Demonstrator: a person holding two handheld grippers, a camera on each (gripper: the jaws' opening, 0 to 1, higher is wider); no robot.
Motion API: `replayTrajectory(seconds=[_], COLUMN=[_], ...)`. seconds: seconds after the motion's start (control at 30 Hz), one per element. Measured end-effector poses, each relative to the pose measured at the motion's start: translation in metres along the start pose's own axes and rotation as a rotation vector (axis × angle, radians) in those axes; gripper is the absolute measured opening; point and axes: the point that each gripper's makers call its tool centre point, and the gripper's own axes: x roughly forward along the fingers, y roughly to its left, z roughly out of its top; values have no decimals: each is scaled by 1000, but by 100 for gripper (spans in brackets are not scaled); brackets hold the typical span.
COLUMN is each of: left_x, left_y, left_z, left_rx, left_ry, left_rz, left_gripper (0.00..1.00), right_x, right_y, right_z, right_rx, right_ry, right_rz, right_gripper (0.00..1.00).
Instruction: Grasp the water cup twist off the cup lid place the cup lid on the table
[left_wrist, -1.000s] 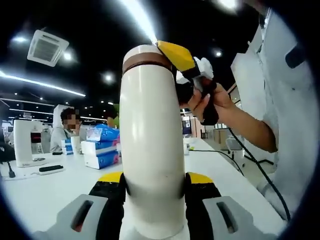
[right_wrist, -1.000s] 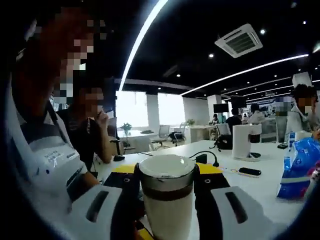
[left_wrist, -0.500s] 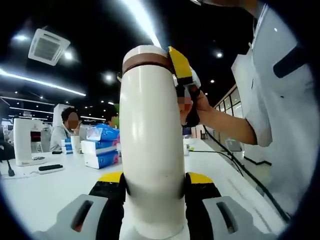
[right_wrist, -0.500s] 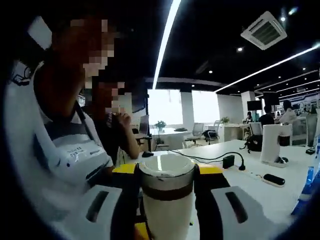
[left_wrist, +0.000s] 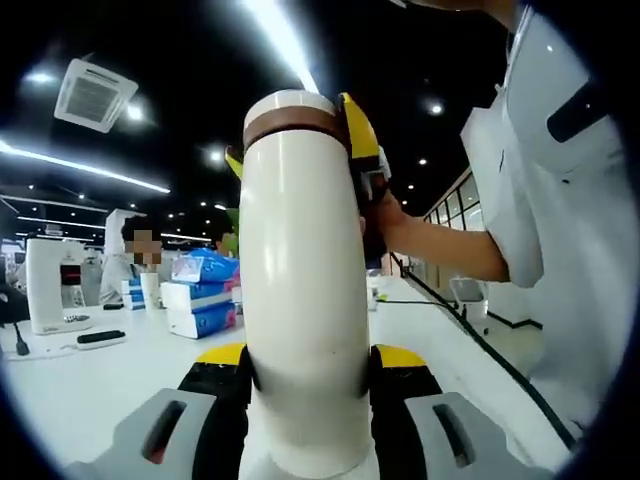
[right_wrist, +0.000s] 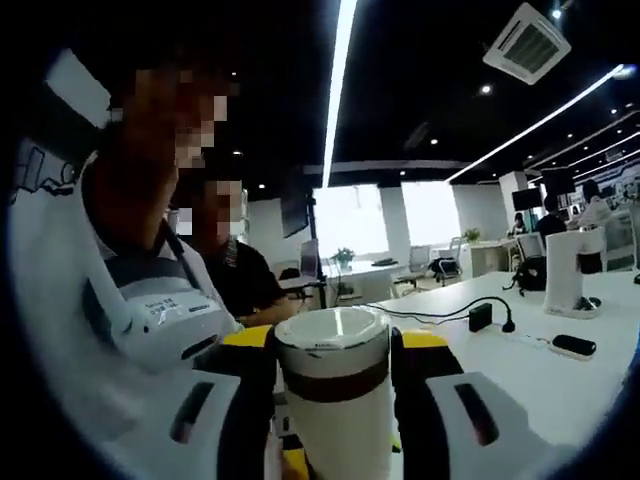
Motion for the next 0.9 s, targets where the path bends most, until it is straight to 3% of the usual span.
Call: replayTrajectory(seconds=[0.1,0.2,0.3,0.53,0.57,0.67,0.8,0.9], left_x=[0,0,1,1,1,1,1,1], left_y=[-1,0,0,0,0,1,1,2], left_z=[0,0,0,0,0,0,1,1], left_rx=[12,6,12,14,15,14,11,9], left_ry=[0,2,3,5,5,5,5,6], left_rz=[-3,-1,-1,2,2,3,3,4], left_gripper=[48,48,48,48,48,48,48,48], right_x=[1,0,-4,-36,-40,-39,-38,-29], right_y=[-7,-3,2,3,8,25,33,41], right_z=[-2,7,15,26,31,48,39,26], right_rx=[-33,18,2,-179,-192,-196,-253,-198], right_ry=[36,6,-4,51,14,-124,-52,-32], right_rz=[-88,-147,-235,-699,-756,-810,-882,-864], right_gripper=[71,76,80,74,71,71,66,65])
